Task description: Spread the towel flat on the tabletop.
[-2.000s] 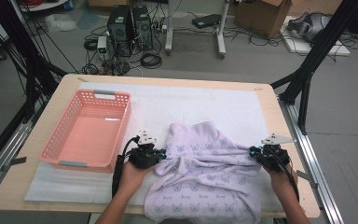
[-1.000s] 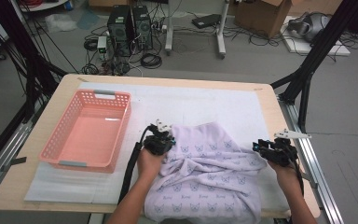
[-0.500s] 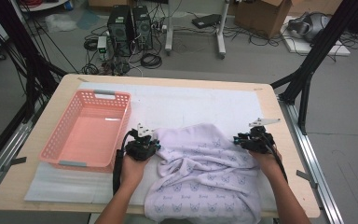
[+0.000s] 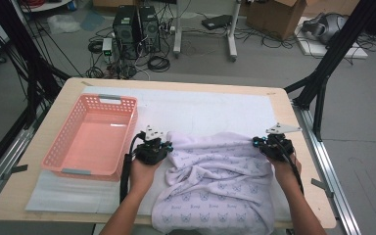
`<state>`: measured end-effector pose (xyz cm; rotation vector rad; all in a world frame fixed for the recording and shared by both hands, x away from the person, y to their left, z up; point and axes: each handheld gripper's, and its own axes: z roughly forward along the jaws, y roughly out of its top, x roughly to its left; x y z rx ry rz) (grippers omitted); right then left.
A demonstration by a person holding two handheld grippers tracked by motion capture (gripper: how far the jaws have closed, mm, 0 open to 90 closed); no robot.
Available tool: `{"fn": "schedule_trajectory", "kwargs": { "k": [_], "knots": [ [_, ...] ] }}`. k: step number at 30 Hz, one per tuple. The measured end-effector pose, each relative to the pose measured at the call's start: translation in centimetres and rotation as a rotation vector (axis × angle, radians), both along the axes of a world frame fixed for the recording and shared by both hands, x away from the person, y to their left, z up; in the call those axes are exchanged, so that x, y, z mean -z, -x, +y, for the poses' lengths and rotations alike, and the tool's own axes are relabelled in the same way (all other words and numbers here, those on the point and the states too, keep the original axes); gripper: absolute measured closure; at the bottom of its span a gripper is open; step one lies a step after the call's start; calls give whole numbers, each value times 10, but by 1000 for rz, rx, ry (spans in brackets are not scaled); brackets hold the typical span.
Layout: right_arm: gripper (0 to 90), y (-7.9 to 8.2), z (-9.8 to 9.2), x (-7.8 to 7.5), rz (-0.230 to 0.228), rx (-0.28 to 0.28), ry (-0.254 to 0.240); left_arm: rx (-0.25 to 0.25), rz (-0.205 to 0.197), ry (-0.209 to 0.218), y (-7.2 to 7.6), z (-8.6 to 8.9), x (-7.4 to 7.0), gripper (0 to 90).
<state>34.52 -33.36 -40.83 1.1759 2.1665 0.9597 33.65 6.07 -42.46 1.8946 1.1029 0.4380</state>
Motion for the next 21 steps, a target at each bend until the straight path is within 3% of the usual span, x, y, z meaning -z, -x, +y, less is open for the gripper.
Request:
{"fn": "schedule_trajectory", "kwargs": {
  "k": [2, 5, 7, 11, 13, 15, 17, 19, 21],
  "knots": [
    [869, 5, -2, 1, 12, -3, 13, 10, 18, -27, -4, -8, 4, 855],
    [859, 10, -6, 8, 71, -31, -20, 21, 51, -61, -6, -10, 11, 854],
    [849, 14, -8, 15, 108, -64, -34, 17, 57, -52, -5, -7, 14, 854],
    [746, 17, -6, 24, 191, -176, -110, 14, 70, -61, -3, 1, 14, 854],
    [710, 17, -8, 20, 194, -216, -165, 15, 61, -63, -2, 2, 12, 853],
    [691, 13, -14, 12, 156, -192, -242, 14, 62, -61, -2, 3, 12, 852],
    [707, 7, -21, 3, 109, -127, -263, 14, 65, -63, -2, 3, 12, 850],
    [760, -2, -25, 0, 93, -48, -213, 14, 65, -58, -2, 3, 12, 850],
    [774, -13, -25, 5, 104, -5, -182, 11, 66, -50, -3, 2, 12, 850]
  ]
}}
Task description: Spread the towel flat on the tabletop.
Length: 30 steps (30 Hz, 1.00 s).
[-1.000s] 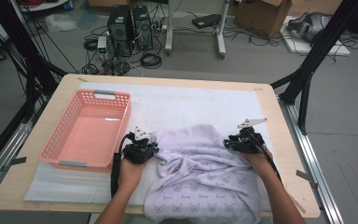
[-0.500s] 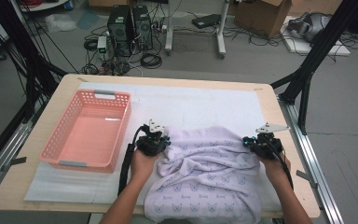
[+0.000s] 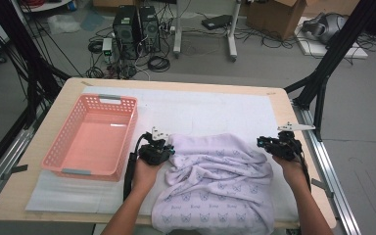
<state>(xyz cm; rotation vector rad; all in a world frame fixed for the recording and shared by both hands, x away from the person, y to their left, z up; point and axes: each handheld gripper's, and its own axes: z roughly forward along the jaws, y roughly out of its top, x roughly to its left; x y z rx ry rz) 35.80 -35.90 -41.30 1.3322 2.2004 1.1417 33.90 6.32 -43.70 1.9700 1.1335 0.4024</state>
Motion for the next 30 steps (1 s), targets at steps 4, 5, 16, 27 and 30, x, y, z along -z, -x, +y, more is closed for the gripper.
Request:
{"fn": "schedule_trajectory", "kwargs": {
  "k": [4, 5, 16, 27, 30],
  "knots": [
    [681, -19, 16, 20, 88, -32, 56, -2, 10, 5, -1, 0, 1, 850],
    [644, -21, 21, 24, 106, -55, 30, -1, 11, 7, -2, 1, 1, 851],
    [886, -22, 52, 25, 157, -142, 69, -13, 17, 21, -5, 2, 4, 850],
    [891, -12, 15, 11, 54, 20, 24, -54, -23, 75, -6, 3, -1, 851],
    [782, -13, 19, 11, 44, 36, 10, -49, -11, 65, -7, 3, 1, 851]
  ]
}}
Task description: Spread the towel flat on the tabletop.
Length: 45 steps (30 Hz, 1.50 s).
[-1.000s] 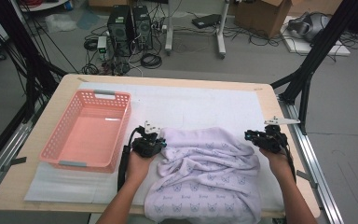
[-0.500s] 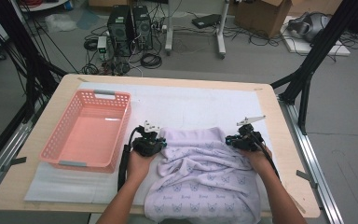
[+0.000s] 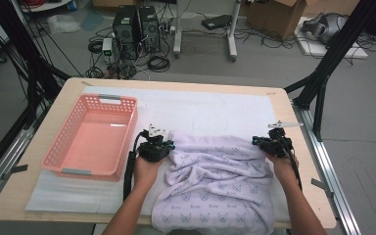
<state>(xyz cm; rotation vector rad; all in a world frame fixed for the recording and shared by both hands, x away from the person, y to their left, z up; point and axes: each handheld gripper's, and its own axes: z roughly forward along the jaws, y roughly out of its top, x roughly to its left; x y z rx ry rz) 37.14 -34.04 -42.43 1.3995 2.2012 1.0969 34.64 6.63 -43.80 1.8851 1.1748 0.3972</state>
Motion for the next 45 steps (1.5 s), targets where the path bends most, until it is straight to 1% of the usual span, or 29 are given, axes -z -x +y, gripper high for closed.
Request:
{"fn": "schedule_trajectory", "kwargs": {
  "k": [1, 2, 4, 5, 6, 7, 8, 10, 11, 12, 14, 16, 19, 22, 23, 24, 25, 26, 27, 29, 33, 35, 38, 40, 41, 42, 43, 44, 45],
  "knots": [
    [619, -2, 2, 3, 15, -6, -18, 4, 6, -2, 0, 0, 1, 850],
    [553, -5, 6, 7, 41, -4, -17, 6, 8, -5, -1, 0, 2, 850],
    [522, -9, 15, 16, 86, -18, 14, 5, 10, -7, -1, 0, 2, 848],
    [530, -9, 19, 17, 67, -10, 26, 4, 9, -8, -1, -1, 2, 847],
    [572, -9, 21, 17, 66, -15, 23, 6, 11, -10, -1, -1, 3, 846],
    [657, -8, 24, 17, 57, -27, 51, 5, 13, -13, -2, -1, 3, 845],
    [792, -7, 27, 16, 54, -68, 60, 3, 14, -14, -2, -1, 4, 845],
    [830, -5, 34, 14, 31, -107, 113, 4, 16, -15, -3, 0, 4, 844],
    [838, -5, 34, 14, 35, -111, 114, -3, 12, -12, -3, 1, 4, 844],
    [846, -6, 30, 13, 46, -119, 93, -10, 9, -10, -3, 2, 3, 844],
    [851, -7, 23, 12, 48, -102, 76, -22, -9, 0, -2, 2, 1, 844],
    [852, -6, 15, 7, 8, -50, 83, -36, -18, 3, -2, 3, -3, 846],
    [850, -5, 3, -3, -91, 40, 98, -39, -32, 24, -6, -1, -8, 848],
    [843, -5, 1, -12, -168, 109, 142, -32, -59, 17, -12, -12, -15, 844],
    [828, -5, 1, -14, -187, 137, 150, -29, -65, 13, -15, -15, -16, 821],
    [795, -6, 1, -15, -202, 157, 156, -39, -74, 8, -16, -16, -16, 761],
    [733, -7, 0, -15, -193, 166, 146, -55, -75, 11, -17, -16, -15, 659],
    [718, -8, -3, -14, -173, 173, 140, -62, -58, 7, -18, -15, -13, 576],
    [717, -7, -5, -14, -159, 176, 138, -66, -43, -1, -19, -13, -11, 535],
    [707, -4, -12, -13, -154, 173, 121, -67, -37, -18, -18, -7, -7, 522],
    [693, 5, -25, -18, -172, 172, 53, -79, 4, 4, -20, 2, 3, 541],
    [671, 8, -33, -22, -180, 175, 0, -57, 23, 10, -22, -2, 6, 540],
    [665, 13, -41, -28, -191, 191, -14, -21, 7, 15, -23, -15, 10, 527],
    [660, 17, -45, -31, -188, 193, -21, -4, 11, -13, -24, -25, 13, 501],
    [655, 18, -47, -31, -186, 186, -16, -9, -6, -39, -23, -29, 13, 471],
    [651, 20, -48, -31, -187, 178, -6, -9, -15, -66, -22, -32, 13, 474],
    [649, 22, -49, -31, -181, 173, -3, -14, -25, -96, -22, -33, 13, 512],
    [646, 24, -50, -30, -178, 166, -1, 7, -35, -108, -22, -32, 12, 581],
    [640, 25, -51, -28, -174, 162, -6, 29, -15, -78, -22, -31, 12, 730]
  ]
}}
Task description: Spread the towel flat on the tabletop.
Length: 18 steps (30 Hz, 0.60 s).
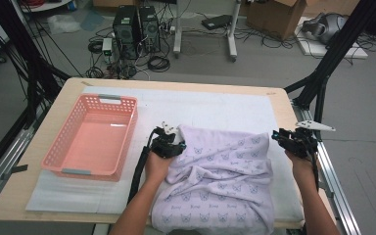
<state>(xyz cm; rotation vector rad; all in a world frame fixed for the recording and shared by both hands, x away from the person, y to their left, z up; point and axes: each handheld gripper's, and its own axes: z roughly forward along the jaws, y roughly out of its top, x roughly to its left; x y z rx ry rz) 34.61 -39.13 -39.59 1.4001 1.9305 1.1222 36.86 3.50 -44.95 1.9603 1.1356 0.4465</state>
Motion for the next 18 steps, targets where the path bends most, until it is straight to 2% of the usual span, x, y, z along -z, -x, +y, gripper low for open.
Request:
{"fn": "schedule_trajectory", "kwargs": {
  "k": [1, 2, 3, 5, 6, 8, 9, 10, 12, 13, 15, 17, 18],
  "knots": [
    [636, 1, -1, 1, 10, -7, -3, -3, 6, 2, 0, -1, -1, 841],
    [636, 2, -1, 3, 15, -12, -4, -6, 3, -7, -1, -2, -2, 861],
    [635, 2, -1, 4, 19, -15, -5, -30, -4, -20, -3, -2, -3, 876],
    [636, 4, 0, 6, 23, -20, -11, -103, -25, -20, -7, 6, -6, 889],
    [635, 5, 0, 7, 22, -21, -7, -142, -31, 6, -9, 13, -7, 890],
    [632, 8, -1, 7, 20, -24, -12, -165, -6, 66, -11, 24, -9, 888],
    [631, 9, -2, 8, 19, -26, -16, -149, 3, 75, -10, 25, -9, 879],
    [630, 9, -3, 9, 21, -21, -20, -130, 1, 76, -9, 25, -9, 833],
    [627, 8, -5, 12, 31, -13, -28, -98, 6, 106, -6, 21, -10, 676],
    [627, 7, -5, 13, 34, -12, -28, -90, 1, 109, -5, 17, -10, 634],
    [622, 7, -3, 15, 46, -14, -24, -60, 4, 74, -4, 9, -7, 549],
    [606, 7, -1, 17, 52, -24, -14, -27, 23, 17, -4, 1, -1, 515],
    [588, 7, 0, 17, 62, -25, -17, -27, -9, -32, -2, -2, 0, 514]
  ]
}}
